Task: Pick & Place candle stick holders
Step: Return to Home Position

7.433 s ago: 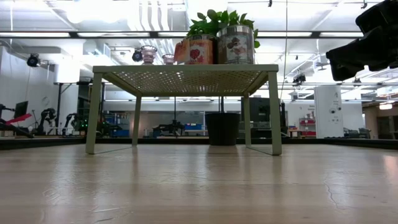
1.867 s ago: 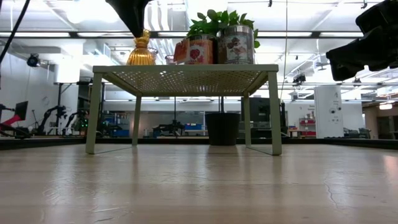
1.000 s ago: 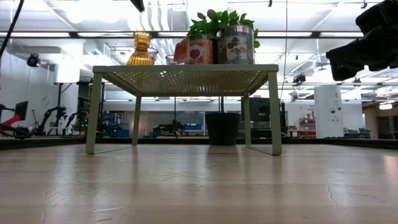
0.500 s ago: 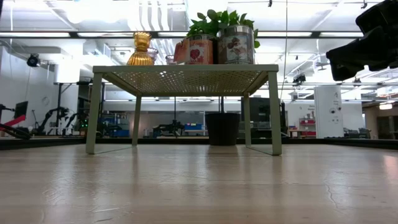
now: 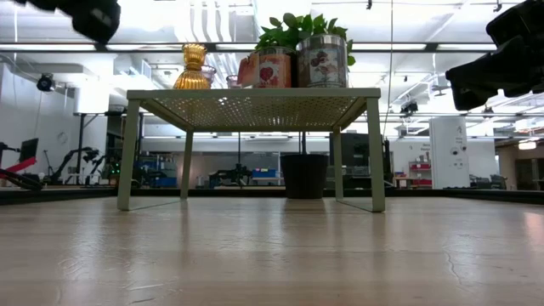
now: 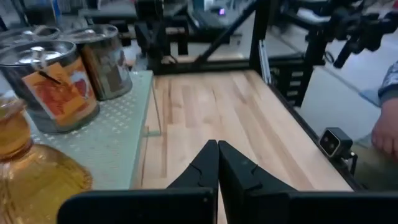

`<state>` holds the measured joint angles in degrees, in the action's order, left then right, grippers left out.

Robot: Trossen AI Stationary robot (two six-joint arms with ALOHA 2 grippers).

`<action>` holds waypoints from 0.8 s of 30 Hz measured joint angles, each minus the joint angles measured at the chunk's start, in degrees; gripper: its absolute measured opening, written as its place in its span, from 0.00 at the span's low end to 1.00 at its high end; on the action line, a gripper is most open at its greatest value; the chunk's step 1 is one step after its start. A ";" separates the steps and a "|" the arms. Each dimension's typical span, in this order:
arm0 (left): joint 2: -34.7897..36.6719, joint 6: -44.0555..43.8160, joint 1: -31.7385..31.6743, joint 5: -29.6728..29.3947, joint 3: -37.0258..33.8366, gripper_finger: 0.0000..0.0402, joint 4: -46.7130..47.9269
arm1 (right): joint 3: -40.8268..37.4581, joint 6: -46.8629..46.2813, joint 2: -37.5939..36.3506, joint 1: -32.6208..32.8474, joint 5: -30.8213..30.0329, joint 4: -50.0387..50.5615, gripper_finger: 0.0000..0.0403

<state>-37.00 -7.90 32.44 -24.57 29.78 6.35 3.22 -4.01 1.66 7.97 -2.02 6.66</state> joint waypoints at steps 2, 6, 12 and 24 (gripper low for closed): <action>3.57 1.68 0.01 -0.05 -4.52 0.01 -4.13 | 0.00 0.00 -0.01 -0.02 0.00 -0.02 0.02; 10.62 3.49 -0.01 -0.18 -11.94 0.01 -8.85 | 0.00 0.00 -0.01 -0.02 0.00 -0.01 0.02; 21.63 5.56 -0.01 0.32 -19.00 0.01 -8.87 | 0.00 0.00 -0.01 -0.01 0.00 0.00 0.02; 36.91 6.36 -0.08 2.16 -26.26 0.01 -4.08 | -0.01 0.00 -0.01 -0.02 0.01 -0.02 0.02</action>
<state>-0.09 -1.54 32.36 -22.41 3.52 2.26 3.21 -4.01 1.65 7.94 -2.01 6.63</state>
